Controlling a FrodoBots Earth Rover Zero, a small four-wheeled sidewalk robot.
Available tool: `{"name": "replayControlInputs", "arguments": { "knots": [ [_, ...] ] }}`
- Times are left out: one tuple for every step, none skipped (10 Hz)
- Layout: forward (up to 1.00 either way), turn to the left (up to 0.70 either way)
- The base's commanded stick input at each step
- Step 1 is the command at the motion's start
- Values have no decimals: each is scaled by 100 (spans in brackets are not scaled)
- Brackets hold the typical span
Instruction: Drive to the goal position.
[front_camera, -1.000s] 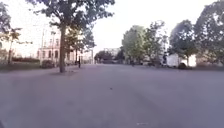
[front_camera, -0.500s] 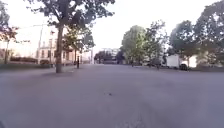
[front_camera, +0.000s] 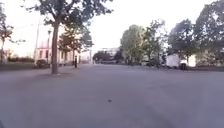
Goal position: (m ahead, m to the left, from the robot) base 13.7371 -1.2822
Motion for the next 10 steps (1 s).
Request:
{"name": "replayControlInputs", "arguments": {
  "knots": [
    [70,-23],
    [70,-14],
    [70,-4],
    [70,0],
    [70,0],
    [70,0],
    [70,0],
    [70,0],
    [70,0],
    [70,0]
  ]
}}
